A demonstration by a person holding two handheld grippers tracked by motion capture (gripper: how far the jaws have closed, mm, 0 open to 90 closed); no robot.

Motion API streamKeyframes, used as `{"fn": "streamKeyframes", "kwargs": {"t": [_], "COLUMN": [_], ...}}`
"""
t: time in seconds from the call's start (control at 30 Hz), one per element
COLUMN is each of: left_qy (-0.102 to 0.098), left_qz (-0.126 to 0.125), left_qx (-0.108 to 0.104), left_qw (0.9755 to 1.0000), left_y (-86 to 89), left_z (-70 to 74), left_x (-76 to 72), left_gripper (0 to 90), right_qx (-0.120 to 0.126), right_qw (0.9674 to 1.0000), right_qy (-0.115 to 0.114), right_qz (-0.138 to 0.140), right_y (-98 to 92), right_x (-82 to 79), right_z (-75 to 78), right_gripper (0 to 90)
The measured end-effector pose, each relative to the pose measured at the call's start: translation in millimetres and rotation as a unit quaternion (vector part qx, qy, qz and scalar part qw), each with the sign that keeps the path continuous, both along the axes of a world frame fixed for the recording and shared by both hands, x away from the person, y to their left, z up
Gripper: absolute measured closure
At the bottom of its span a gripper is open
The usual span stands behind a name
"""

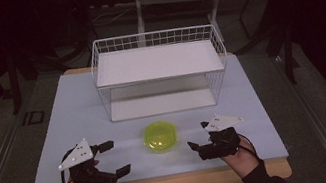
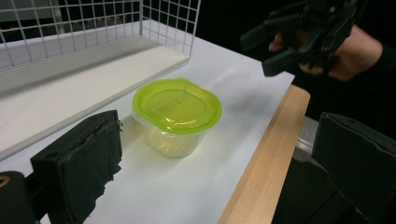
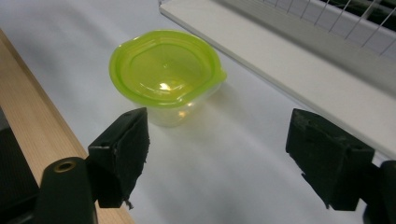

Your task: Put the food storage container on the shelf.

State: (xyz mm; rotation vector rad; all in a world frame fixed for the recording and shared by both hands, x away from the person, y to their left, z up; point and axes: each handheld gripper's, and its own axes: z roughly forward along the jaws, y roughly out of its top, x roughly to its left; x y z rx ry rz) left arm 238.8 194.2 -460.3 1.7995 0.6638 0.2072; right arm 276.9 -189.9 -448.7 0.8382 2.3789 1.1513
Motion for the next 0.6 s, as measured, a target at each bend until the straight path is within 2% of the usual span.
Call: {"fn": "streamKeyframes", "kwargs": {"t": [0.03, 0.1, 0.13, 0.2, 0.3, 0.33, 0.37, 0.47, 0.53, 0.6], "left_qy": [0.003, 0.006, 0.007, 0.016, 0.021, 0.021, 0.028, 0.04, 0.049, 0.062], "left_qz": [0.0, -0.002, -0.004, -0.007, -0.005, -0.005, -0.003, -0.004, 0.006, 0.014], "left_qx": [-0.001, -0.002, 0.0, -0.004, 0.007, 0.007, 0.017, 0.016, 0.019, 0.018], "left_qw": [1.0, 1.0, 1.0, 0.9998, 0.9997, 0.9997, 0.9995, 0.9991, 0.9986, 0.9978], "left_y": [-1.2, -3.6, -4.9, -7.3, -10.7, -10.7, -14.9, -19.2, -23.0, -26.2], "left_z": [0.9, 2.9, 4.0, 6.1, 8.4, 8.4, 12.3, 15.5, 15.8, 14.1], "left_x": [1.7, 5.4, 7.6, 13.4, 19.8, 19.8, 28.1, 36.2, 42.4, 47.6], "left_gripper": [2.5, 2.5, 2.5, 2.5, 2.5, 2.5, 3.1, 3.9, 4.8, 6.1], "right_qx": [0.001, -0.013, -0.013, -0.013, 0.001, 0.005, 0.01, 0.025, 0.044, 0.05], "right_qw": [0.9999, 0.9998, 0.9997, 0.9997, 0.9998, 0.9999, 0.9999, 0.9995, 0.9984, 0.9976], "right_qy": [-0.01, -0.015, -0.016, -0.008, -0.001, 0.004, 0.008, 0.017, 0.029, 0.037], "right_qz": [0.006, 0.009, 0.017, 0.021, 0.019, 0.013, -0.001, -0.012, -0.018, -0.03], "right_y": [0.9, 3.6, 4.9, 8.5, 12.4, 14.3, 17.5, 21.1, 22.2, 23.8], "right_x": [-0.4, 0.3, 0.5, 2.0, 3.5, 4.7, 6.7, 12.3, 18.7, 23.6], "right_z": [2.4, 7.3, 9.1, 11.5, 13.0, 13.7, 14.9, 15.3, 14.7, 13.4], "right_gripper": [22.5, 23.9, 23.8, 21.6, 17.4, 15.9, 13.8, 12.1, 11.6, 11.7]}}
